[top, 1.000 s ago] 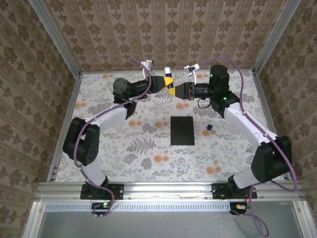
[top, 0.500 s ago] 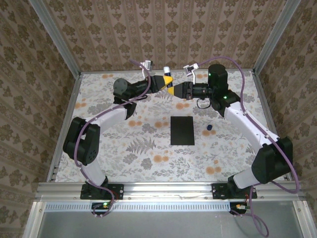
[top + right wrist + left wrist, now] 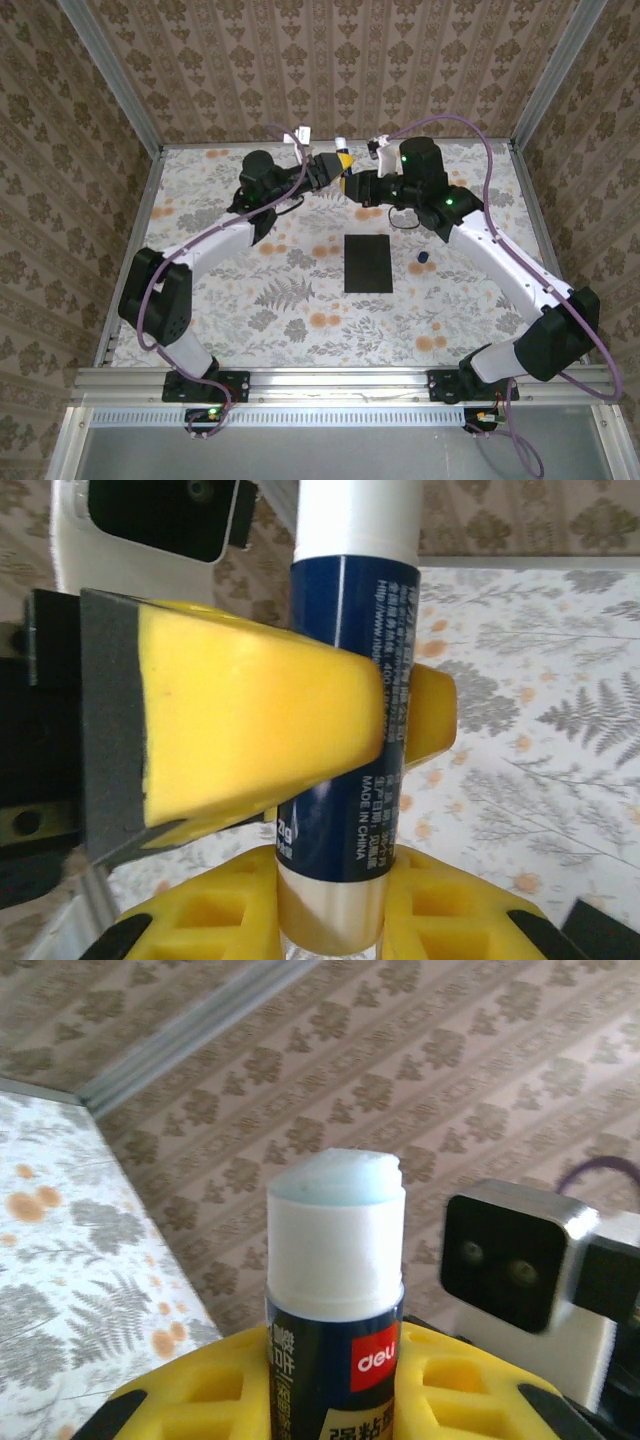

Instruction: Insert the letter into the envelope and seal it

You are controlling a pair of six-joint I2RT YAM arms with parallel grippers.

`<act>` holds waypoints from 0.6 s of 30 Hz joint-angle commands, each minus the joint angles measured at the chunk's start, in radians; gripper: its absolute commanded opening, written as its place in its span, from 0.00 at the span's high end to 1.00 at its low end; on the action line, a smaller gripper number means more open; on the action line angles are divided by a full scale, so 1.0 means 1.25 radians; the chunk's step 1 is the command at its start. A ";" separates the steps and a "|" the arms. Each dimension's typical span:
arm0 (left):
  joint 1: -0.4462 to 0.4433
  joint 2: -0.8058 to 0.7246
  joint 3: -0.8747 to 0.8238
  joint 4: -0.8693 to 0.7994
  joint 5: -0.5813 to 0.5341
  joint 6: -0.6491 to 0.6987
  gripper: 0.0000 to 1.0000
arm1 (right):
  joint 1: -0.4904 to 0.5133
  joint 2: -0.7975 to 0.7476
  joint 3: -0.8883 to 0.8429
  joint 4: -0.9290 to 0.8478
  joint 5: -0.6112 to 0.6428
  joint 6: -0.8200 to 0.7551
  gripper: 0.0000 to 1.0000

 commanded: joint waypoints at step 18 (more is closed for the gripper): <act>-0.104 -0.041 0.049 -0.240 -0.172 0.041 1.00 | 0.150 0.029 0.026 -0.007 0.156 -0.112 0.77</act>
